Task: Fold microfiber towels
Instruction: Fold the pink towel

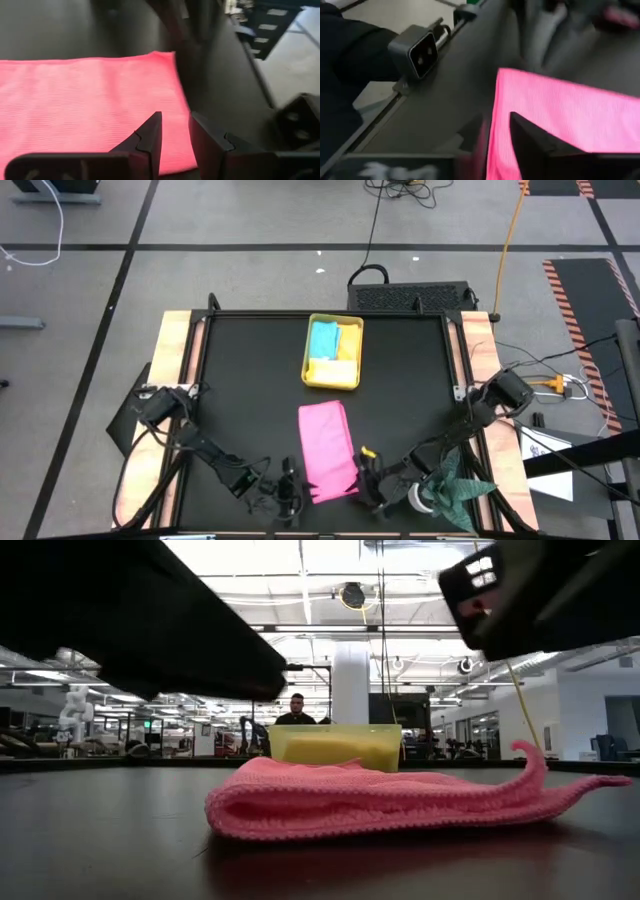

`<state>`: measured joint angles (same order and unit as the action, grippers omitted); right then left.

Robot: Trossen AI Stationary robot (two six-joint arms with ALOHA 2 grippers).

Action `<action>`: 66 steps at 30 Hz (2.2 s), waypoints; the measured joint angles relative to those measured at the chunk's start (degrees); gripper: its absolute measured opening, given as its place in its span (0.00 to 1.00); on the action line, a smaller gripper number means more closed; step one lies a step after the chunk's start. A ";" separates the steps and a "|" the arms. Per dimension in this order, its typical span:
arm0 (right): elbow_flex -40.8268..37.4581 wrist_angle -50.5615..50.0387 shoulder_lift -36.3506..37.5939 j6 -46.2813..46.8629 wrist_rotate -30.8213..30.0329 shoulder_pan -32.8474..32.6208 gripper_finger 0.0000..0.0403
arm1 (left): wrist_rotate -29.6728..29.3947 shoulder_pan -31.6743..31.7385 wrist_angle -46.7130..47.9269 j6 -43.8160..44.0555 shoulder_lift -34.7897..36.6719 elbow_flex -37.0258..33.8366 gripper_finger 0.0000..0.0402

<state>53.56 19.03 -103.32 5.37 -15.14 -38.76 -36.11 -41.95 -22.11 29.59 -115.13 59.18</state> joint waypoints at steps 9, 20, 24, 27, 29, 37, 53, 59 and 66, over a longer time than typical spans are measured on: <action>1.35 7.52 -9.36 -7.25 -0.06 1.62 0.50 | -0.76 4.90 3.95 5.22 0.00 -0.04 0.24; 4.20 -0.96 -11.05 -5.62 -3.97 3.02 0.32 | -3.23 8.80 11.58 13.05 0.43 -0.04 0.24; 4.17 -0.99 -11.03 -5.64 -3.90 2.97 0.14 | -5.14 10.13 16.17 14.54 2.93 0.00 0.24; 4.08 -1.38 -10.29 -5.67 -4.09 2.36 0.03 | -6.25 10.91 22.47 15.78 5.24 0.00 0.24; 4.04 -1.60 -9.42 -5.60 -2.95 1.99 0.02 | -6.57 11.28 27.39 16.02 6.68 0.00 0.24; 4.04 -1.14 -4.79 -0.84 5.55 1.55 0.02 | -0.67 14.14 30.66 15.27 4.39 -1.33 0.24; 4.04 -3.19 3.11 10.01 9.19 4.91 0.00 | 3.56 9.55 23.48 9.00 5.97 -0.70 0.24; 4.04 -5.53 3.12 11.15 9.22 10.72 0.00 | 3.07 11.24 24.82 10.08 3.35 -0.81 0.24; 4.04 -6.38 3.12 11.15 9.22 16.99 0.00 | 3.02 9.51 25.06 11.39 4.88 -0.76 0.24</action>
<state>57.60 12.65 -100.20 16.51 -5.92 -21.78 -33.09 -32.43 2.95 40.98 -110.25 58.41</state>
